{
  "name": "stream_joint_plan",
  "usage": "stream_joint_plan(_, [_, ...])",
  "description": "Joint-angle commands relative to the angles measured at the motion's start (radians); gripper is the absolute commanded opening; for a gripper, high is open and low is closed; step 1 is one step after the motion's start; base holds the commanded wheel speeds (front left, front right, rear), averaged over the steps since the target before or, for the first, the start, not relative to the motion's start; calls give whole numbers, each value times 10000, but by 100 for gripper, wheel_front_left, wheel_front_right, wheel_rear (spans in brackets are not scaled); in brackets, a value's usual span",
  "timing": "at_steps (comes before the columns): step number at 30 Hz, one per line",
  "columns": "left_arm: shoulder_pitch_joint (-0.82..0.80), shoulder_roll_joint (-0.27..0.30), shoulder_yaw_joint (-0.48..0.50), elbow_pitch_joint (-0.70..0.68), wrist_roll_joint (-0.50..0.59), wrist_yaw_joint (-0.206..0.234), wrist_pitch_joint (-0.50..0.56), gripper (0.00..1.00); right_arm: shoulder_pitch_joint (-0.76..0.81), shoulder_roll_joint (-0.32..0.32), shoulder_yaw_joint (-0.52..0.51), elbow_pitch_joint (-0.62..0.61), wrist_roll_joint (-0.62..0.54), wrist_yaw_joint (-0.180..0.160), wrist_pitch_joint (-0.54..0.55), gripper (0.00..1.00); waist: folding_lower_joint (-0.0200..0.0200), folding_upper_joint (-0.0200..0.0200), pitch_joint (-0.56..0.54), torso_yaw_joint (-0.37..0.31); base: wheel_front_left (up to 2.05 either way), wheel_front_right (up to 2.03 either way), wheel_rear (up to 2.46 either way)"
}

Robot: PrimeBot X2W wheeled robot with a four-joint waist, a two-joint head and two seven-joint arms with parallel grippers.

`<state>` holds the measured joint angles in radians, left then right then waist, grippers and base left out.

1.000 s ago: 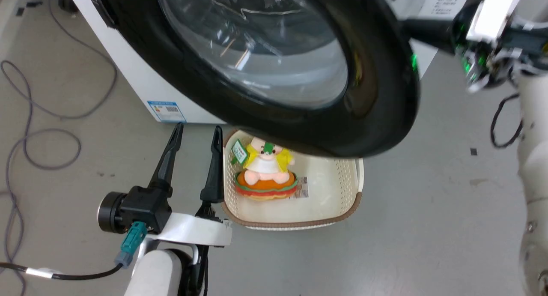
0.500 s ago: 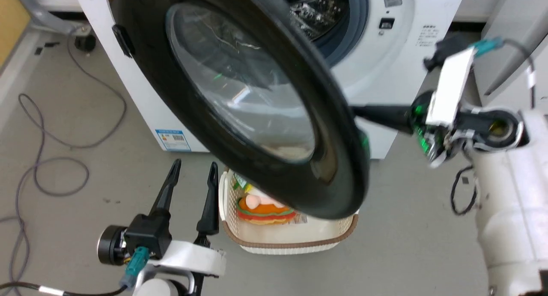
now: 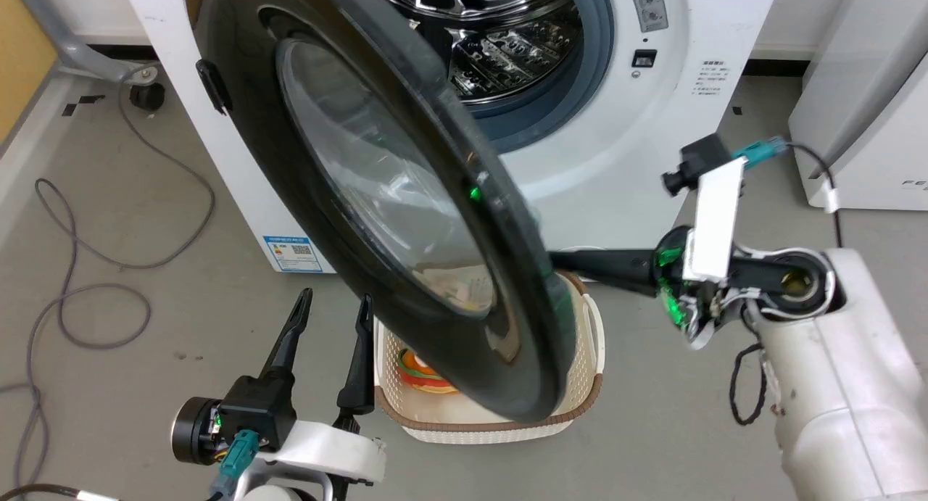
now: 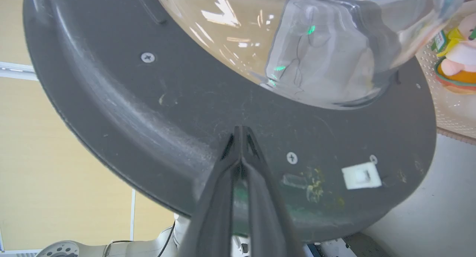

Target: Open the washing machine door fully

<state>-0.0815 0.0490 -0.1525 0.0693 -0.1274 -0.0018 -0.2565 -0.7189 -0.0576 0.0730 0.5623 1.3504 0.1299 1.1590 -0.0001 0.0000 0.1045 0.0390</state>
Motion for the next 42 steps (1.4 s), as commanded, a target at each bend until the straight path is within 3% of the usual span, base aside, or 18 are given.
stream_joint_plan(1, [103, 12, -22, 28, -77, 32, -53, 100, 257, 71, 147, -73, 110, 8, -20, 0, 1, 0, -9, -19, 0, 0, 0])
stream_joint_plan(7, [151, 12, -45, 55, -119, 64, -53, 100, 541, 72, 583, -233, 517, 8, -601, 0, 1, 0, -38, -94, 0, 0, 0])
stream_joint_plan(13, [199, 12, -64, 126, -173, 88, -53, 100, 881, 73, 160, -486, 836, 8, -2686, 0, 1, 0, -64, -140, 0, 0, 0])
stream_joint_plan(16, [210, 12, -82, 167, -212, 107, -53, 100, 1236, 73, -287, -615, 1231, 8, -3887, 40, 1, 0, -83, -143, 0, 0, 0])
stream_joint_plan(17, [219, 12, -74, 179, -219, 115, -53, 100, 1386, 73, -447, -678, 1314, 8, -4344, 81, 1, 0, -85, -154, 0, 0, 0])
stream_joint_plan(18, [231, 12, -61, 195, -224, 120, -53, 100, 1556, 73, -545, -782, 1304, 8, -4752, 100, 1, 0, -93, -164, 0, 0, 0])
stream_joint_plan(24, [298, 12, 17, 330, -225, 130, -53, 100, 2858, 73, -1311, -1382, 1568, 8, -7324, 100, 1, 0, -168, -243, 0, 0, 0])
stream_joint_plan(29, [336, 12, 79, 451, -221, 127, -53, 100, 3869, 73, -2099, -1588, 1082, 8, -10300, 100, 1, 0, -237, -333, 0, 0, 0])
stream_joint_plan(35, [378, 12, 152, 540, -202, 129, -53, 100, 4702, 58, -2499, -1880, -236, 8, -13065, 100, 1, 0, -295, -494, 0, 0, 0])
stream_joint_plan(42, [407, 12, 242, 571, -180, 127, -53, 100, 5270, -94, -2531, -2706, -2467, 8, -14090, 100, 1, 0, -381, -634, 0, 0, 0])
